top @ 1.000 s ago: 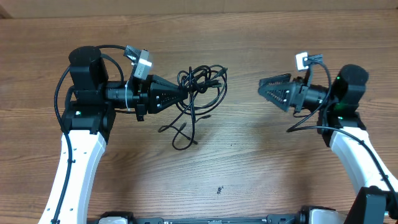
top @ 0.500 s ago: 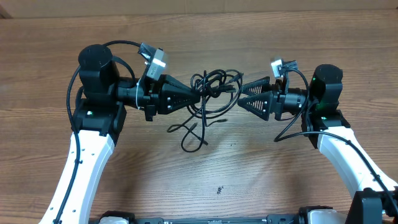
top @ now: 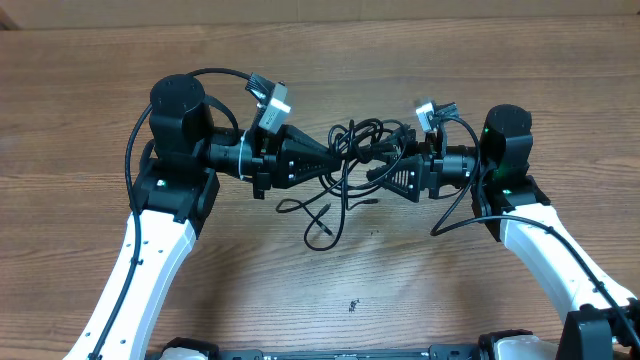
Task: Untangle cables
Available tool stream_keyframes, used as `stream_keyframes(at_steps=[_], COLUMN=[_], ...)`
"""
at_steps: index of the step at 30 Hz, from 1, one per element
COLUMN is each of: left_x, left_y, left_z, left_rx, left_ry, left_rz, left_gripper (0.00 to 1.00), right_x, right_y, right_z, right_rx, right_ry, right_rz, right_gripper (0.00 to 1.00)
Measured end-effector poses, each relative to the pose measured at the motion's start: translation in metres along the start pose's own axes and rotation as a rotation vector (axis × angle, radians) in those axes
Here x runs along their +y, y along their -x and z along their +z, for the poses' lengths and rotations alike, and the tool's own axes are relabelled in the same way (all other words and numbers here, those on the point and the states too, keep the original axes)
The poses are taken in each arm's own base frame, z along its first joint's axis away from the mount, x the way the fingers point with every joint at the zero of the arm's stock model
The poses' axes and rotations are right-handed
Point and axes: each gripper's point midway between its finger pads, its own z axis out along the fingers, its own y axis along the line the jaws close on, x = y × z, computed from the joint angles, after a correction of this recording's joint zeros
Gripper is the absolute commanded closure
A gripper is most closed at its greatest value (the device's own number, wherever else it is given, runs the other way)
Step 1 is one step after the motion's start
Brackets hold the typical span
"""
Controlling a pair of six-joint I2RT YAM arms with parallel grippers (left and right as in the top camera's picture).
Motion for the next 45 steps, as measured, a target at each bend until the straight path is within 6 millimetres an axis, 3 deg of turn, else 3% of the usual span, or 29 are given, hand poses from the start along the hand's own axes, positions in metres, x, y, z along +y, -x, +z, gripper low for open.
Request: stream_keyframes(at_steps=[5, 10, 13, 14, 17, 26, 34, 45], left_x=[0.003, 0.0, 0.0, 0.001, 0.002, 0.005, 0.016, 0.029], left_y=[0.001, -0.002, -0.002, -0.002, -0.002, -0.001, 0.003, 0.005], left_z=[0.002, 0.015, 0.02, 0.021, 0.021, 0.019, -0.002, -0.04], left_rx=[-0.004, 0.006, 0.007, 0.007, 0.003, -0.003, -0.026, -0.064], left_ry=[0.016, 0.009, 0.015, 0.018, 0.028, 0.044, 0.081, 0.122], left_rz=[0.0, 0.006, 0.017, 0.02, 0.024, 0.025, 0.015, -0.013], left_gripper=[0.96, 0.96, 0.96, 0.96, 0.96, 0.96, 0.96, 0.96], right_x=[0.0, 0.0, 0.0, 0.0, -0.001, -0.007, -0.022, -0.056], right_y=[0.0, 0.0, 0.0, 0.0, 0.0, 0.003, 0.003, 0.004], right_z=[0.0, 0.0, 0.0, 0.0, 0.0, 0.0, -0.003, -0.039], right_rx=[0.0, 0.0, 0.0, 0.0, -0.001, -0.02, -0.048, -0.151], right_ry=[0.0, -0.001, 0.0, 0.0, -0.003, -0.038, -0.115, -0.281], right_rz=[0.016, 0.073, 0.104, 0.115, 0.135, 0.162, 0.242, 0.51], right_gripper=[0.28, 0.45, 0.69, 0.82, 0.95, 0.96, 0.96, 0.96])
